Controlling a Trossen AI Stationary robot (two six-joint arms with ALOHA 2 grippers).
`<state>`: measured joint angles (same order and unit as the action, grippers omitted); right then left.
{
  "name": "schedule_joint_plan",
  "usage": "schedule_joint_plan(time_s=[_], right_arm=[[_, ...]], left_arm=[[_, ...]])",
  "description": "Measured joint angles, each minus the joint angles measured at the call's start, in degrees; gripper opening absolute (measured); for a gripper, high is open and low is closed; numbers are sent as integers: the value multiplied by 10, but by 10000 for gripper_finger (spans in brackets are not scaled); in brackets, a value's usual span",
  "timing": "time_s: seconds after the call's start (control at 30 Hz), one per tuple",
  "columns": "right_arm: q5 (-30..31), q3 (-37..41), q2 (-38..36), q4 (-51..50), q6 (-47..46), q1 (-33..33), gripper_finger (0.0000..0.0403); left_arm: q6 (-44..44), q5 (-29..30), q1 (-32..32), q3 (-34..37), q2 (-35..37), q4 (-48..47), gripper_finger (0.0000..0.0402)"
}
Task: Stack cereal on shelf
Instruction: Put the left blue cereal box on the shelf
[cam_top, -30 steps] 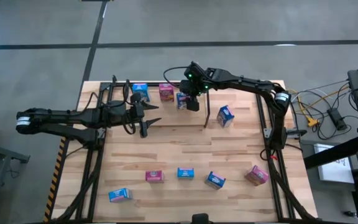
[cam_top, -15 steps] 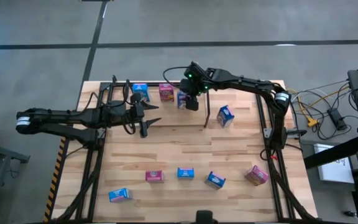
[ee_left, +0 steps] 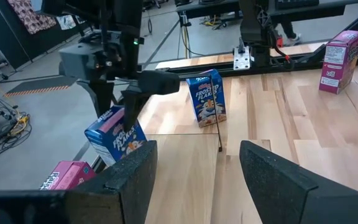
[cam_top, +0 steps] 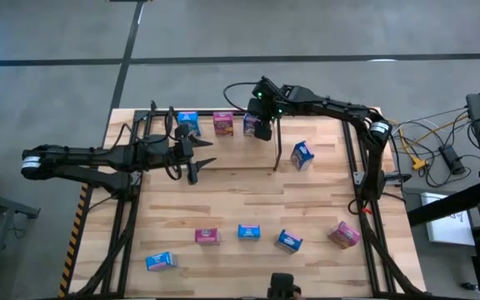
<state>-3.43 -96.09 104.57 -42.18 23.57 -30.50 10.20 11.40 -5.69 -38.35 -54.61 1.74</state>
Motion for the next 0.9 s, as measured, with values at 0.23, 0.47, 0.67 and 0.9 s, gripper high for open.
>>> schedule_joint_plan(time_s=[0.23, 0.47, 0.67, 0.9], right_arm=[[-2, 0, 0, -8, 55, 1, 219], [0, 0, -2, -24, 105, 1, 219], [0, 0, -2, -26, 110, 0, 219], [0, 0, -2, -25, 97, -2, 219]], left_arm=[[0, 0, 0, 0, 0, 0, 213], [0, 0, 0, 0, 0, 0, 213], [0, 0, 0, 0, 0, 0, 213], [0, 0, 0, 0, 0, 0, 213]])
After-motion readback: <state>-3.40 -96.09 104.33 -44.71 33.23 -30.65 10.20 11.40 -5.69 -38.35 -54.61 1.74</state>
